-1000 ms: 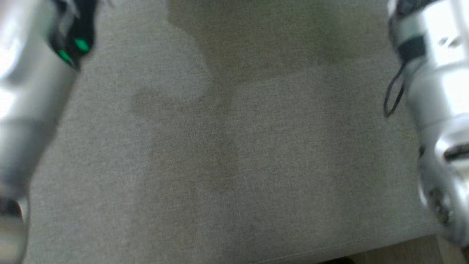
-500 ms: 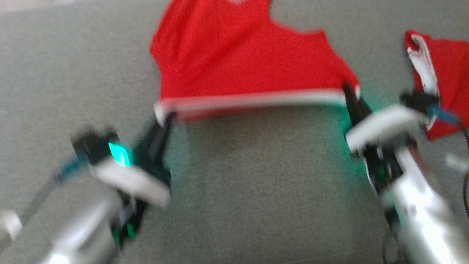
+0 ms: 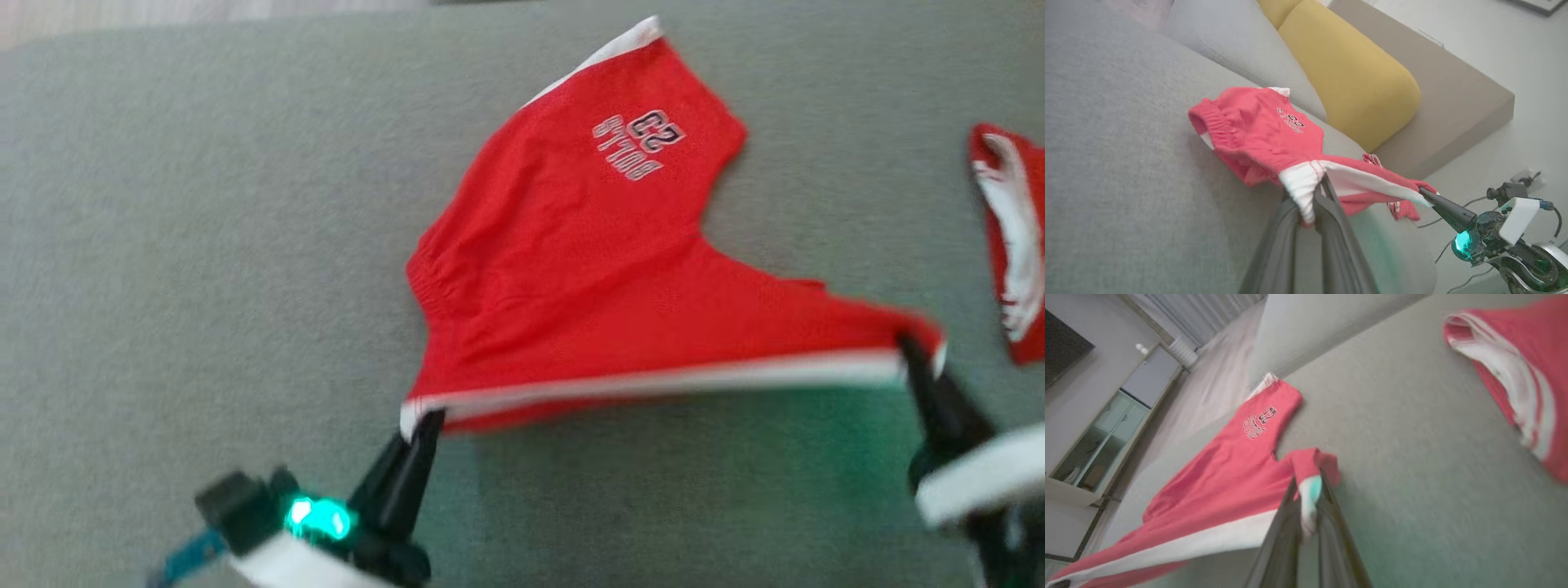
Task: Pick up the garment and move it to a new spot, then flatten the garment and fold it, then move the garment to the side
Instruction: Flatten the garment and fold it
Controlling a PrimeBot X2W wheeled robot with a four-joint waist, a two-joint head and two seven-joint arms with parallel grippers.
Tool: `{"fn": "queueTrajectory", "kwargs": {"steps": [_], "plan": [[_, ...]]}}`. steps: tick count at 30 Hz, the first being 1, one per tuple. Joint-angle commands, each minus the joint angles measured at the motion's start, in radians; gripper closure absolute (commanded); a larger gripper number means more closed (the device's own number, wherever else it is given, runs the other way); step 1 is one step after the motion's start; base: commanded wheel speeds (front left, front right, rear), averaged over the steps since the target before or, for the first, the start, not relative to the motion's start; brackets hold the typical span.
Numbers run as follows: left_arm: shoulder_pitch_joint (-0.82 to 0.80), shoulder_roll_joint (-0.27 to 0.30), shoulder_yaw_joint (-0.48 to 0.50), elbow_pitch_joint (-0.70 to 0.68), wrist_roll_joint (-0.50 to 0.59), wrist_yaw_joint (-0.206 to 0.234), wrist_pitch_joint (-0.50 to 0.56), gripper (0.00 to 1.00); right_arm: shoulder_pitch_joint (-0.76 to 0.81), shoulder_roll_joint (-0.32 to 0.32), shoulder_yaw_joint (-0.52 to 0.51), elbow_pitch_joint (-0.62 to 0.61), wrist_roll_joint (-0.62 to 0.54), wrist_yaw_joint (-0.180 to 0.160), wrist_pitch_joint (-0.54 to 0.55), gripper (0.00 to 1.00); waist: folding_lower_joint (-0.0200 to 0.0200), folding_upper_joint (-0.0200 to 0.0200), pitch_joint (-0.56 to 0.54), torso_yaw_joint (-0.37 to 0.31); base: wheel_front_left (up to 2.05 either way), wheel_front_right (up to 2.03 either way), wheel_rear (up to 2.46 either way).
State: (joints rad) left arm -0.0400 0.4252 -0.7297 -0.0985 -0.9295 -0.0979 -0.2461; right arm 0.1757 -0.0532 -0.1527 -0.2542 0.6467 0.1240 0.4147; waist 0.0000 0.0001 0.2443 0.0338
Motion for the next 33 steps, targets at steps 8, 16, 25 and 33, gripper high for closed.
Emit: {"fn": "queueTrajectory", "kwargs": {"steps": [8,16,25,33], "plan": [[-0.314,-0.103,0.085,0.100,-0.157,-0.018,0.111,1.00,-0.560,0.002,-0.106,0.118,-0.066,0.007,0.338,1.00,0.0000,-0.0001,0.144,0.153,0.00,0.00,0.00],[-0.536,-0.279,0.049,0.393,-0.194,-0.026,0.149,1.00,-0.926,0.003,-0.134,0.489,-0.215,0.007,0.373,1.00,0.0000,-0.0001,0.204,0.247,0.00,0.00,0.00],[-0.642,-0.356,0.007,0.567,-0.167,-0.030,0.074,1.00,-1.101,0.003,-0.132,0.731,-0.334,0.007,0.227,0.83,0.0000,-0.0001,0.215,0.285,0.00,0.00,0.00],[-0.674,-0.365,-0.037,0.590,-0.197,-0.032,0.049,0.00,-1.143,0.003,-0.109,0.807,-0.403,0.007,0.022,0.00,0.0000,-0.0001,0.228,0.253,0.00,0.00,0.00]]}}
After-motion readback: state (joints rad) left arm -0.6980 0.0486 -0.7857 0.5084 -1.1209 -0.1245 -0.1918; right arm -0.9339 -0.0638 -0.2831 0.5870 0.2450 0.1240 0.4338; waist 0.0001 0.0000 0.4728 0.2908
